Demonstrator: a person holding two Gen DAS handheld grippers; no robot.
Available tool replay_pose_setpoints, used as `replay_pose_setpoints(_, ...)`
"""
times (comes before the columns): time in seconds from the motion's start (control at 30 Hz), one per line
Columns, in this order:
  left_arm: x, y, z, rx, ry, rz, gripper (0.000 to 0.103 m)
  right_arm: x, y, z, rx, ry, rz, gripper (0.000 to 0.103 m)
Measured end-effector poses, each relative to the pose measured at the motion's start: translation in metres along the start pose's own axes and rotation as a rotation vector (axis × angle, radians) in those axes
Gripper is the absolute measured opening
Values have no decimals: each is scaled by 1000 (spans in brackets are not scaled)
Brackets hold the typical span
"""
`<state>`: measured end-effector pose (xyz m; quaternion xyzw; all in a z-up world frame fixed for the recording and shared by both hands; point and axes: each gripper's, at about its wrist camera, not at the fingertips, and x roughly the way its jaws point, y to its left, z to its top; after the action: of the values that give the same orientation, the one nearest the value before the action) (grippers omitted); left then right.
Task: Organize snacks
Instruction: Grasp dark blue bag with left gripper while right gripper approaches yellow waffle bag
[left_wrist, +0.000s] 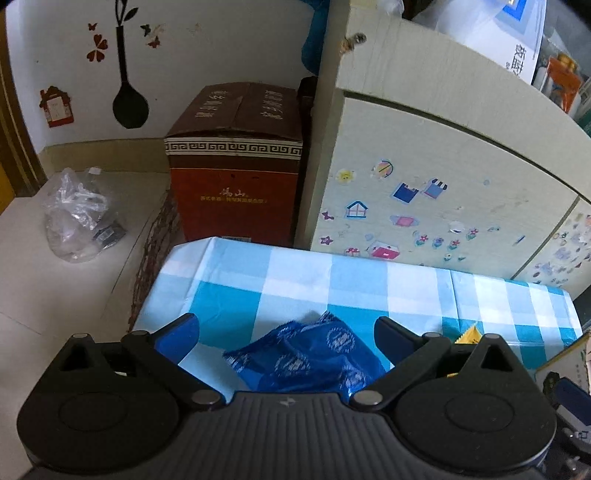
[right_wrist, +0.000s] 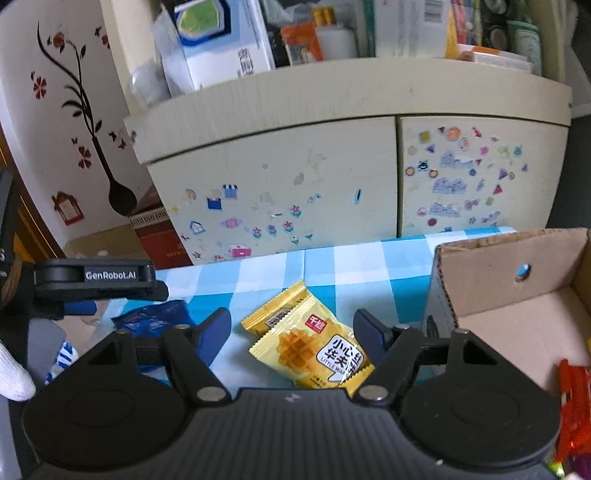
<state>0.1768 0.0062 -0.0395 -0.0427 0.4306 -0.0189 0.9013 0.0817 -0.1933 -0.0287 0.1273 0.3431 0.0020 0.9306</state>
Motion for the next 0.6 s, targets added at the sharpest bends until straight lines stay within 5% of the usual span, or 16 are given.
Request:
replay_pose_setpoints(0.3, 28, -3, -7, 19, 49, 16, 103, 36, -6, -7, -2, 67, -30, 73)
replay_pose_setpoints(0.6, 17, 2, -41, 64, 143, 38, 103, 28, -3, -22, 25, 130, 93, 64)
